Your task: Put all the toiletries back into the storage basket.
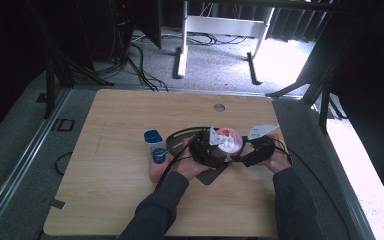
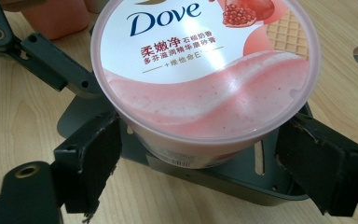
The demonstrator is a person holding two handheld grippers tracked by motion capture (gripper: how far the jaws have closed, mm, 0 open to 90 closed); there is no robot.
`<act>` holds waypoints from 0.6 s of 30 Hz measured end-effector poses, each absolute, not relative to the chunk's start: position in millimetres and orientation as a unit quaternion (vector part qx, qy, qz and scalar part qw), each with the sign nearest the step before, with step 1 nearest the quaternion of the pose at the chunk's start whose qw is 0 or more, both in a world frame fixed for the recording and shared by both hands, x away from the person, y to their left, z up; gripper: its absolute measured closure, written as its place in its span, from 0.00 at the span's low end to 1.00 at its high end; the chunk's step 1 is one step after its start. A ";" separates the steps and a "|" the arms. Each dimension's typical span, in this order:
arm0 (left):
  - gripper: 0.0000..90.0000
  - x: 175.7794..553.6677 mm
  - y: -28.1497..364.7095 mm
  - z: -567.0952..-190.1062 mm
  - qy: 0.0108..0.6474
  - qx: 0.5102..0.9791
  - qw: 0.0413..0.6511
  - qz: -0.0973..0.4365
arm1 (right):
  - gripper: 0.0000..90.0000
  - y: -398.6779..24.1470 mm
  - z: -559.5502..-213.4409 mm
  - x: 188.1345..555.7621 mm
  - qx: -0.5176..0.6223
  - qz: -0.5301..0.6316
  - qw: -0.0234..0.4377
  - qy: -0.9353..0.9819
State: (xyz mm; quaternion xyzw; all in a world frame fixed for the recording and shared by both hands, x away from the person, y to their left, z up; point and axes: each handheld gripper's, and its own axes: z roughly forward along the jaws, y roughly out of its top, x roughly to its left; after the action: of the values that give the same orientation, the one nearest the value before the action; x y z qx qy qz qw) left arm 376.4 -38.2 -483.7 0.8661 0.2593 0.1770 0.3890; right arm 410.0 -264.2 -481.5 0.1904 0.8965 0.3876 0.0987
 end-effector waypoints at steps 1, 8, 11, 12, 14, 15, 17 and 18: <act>0.23 377.5 -38.5 -483.7 0.260 0.866 0.389 0.177 | 0.16 -264.5 -481.5 410.7 0.191 0.388 0.100 0.896; 0.23 383.8 -42.4 -484.5 0.265 0.863 0.391 0.179 | 0.16 -267.2 -481.2 416.8 0.199 0.388 0.102 0.894; 0.23 385.9 -43.0 -486.4 0.268 0.862 0.392 0.179 | 0.17 -267.4 -482.2 419.4 0.202 0.384 0.104 0.895; 0.23 388.1 -43.8 -489.1 0.272 0.861 0.392 0.176 | 0.17 -267.2 -482.9 420.5 0.202 0.382 0.104 0.896; 0.23 389.3 -44.1 -490.4 0.273 0.861 0.391 0.176 | 0.17 -266.9 -484.7 422.7 0.204 0.378 0.104 0.897; 0.23 391.6 -45.0 -493.4 0.277 0.860 0.391 0.175 | 0.17 -266.5 -485.6 423.8 0.205 0.376 0.104 0.898; 0.23 393.1 -45.1 -494.6 0.279 0.860 0.391 0.173 | 0.17 -266.2 -486.5 424.9 0.207 0.373 0.105 0.898; 0.23 395.9 -45.3 -496.9 0.281 0.859 0.392 0.172 | 0.17 -265.8 -488.1 427.1 0.211 0.370 0.105 0.899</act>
State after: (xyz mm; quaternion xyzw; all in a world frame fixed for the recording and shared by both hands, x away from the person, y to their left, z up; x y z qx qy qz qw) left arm 395.9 -45.3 -496.9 0.8592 0.2808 0.1718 0.3916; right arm 427.1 -265.8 -488.1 0.2105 0.8988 0.3698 0.1053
